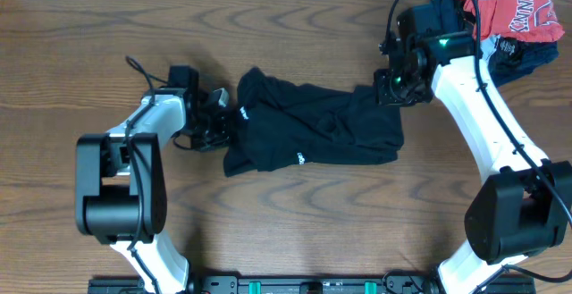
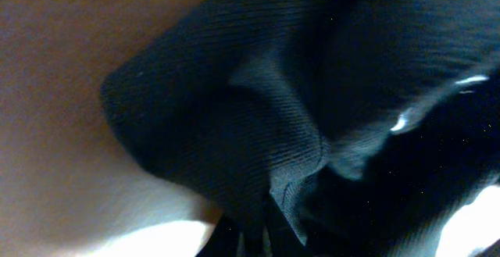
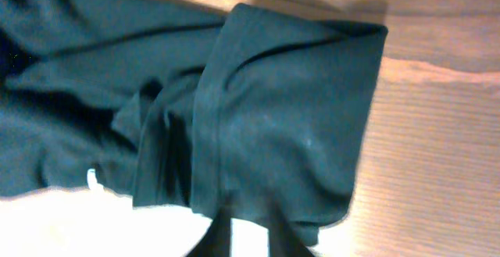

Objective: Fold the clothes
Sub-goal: 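Grasp the black strip's left and right ends with both grippers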

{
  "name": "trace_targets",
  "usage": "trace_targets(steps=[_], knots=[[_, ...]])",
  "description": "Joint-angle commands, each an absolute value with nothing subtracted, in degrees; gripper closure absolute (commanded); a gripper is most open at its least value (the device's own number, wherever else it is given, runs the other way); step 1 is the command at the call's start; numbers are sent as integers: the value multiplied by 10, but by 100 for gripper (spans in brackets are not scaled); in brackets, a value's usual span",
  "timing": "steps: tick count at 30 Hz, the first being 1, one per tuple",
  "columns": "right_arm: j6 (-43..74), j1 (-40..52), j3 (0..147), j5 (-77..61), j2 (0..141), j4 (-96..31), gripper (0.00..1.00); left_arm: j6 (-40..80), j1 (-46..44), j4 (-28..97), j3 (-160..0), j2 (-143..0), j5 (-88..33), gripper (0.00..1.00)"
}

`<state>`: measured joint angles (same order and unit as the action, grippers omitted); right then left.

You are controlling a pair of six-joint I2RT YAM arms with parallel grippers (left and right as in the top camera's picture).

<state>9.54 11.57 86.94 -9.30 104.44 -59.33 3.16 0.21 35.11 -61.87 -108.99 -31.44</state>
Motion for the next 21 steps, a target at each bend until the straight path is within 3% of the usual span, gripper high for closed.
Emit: trace_targets(steps=[1, 12, 21], knots=[[120, 122, 821, -134, 1039, -558, 99, 36, 22, 375, -607, -1043, -261, 94], [198, 166, 627, -173, 1056, -298, 99, 35, 24, 432, -608, -878, -208, 94], [219, 165, 588, -171, 1116, -235, 99, 33, 14, 481, -653, -838, -177, 94]])
